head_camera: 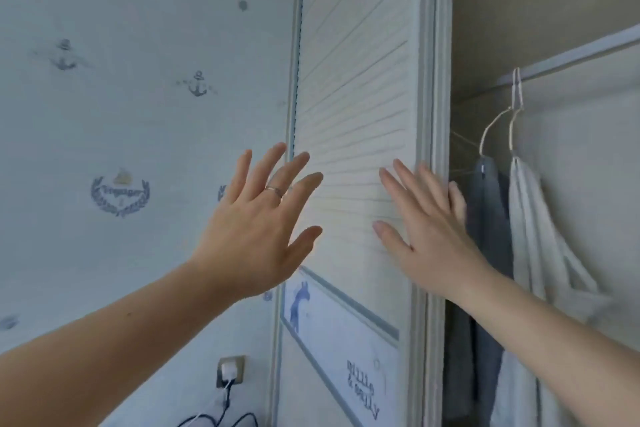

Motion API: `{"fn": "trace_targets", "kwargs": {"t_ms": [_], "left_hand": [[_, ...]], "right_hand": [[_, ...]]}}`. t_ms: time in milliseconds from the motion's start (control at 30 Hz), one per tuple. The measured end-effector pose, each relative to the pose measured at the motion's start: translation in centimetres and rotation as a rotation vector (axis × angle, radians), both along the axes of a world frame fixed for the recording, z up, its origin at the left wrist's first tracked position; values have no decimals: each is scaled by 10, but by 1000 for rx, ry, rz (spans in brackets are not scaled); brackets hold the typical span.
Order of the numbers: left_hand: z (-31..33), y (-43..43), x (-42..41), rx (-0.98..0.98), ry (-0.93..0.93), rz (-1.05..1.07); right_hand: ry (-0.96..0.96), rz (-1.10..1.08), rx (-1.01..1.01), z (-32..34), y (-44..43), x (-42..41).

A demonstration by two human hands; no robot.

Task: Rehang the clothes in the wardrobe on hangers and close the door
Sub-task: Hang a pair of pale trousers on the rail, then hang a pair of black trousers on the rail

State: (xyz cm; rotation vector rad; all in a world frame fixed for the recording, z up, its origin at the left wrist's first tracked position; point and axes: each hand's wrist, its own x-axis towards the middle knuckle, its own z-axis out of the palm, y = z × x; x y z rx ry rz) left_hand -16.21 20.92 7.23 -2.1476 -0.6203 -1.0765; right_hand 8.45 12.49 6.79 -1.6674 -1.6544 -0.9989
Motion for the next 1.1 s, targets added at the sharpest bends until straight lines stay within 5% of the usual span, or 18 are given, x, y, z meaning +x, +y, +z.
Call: {"fn": "trace_targets", "kwargs": {"t_ms": [433, 767, 1100], "left_hand": [[-277, -50, -381, -583, -79, 541], [-434, -149, -560, -946, -346, 1074], [-518, -159, -699, -1119, -506, 1440]], "right_hand": [[44, 458, -529, -234, 63, -363], [1, 875, -901, -376, 76, -614], [-213, 1097, -1122, -476, 133, -825]]}}
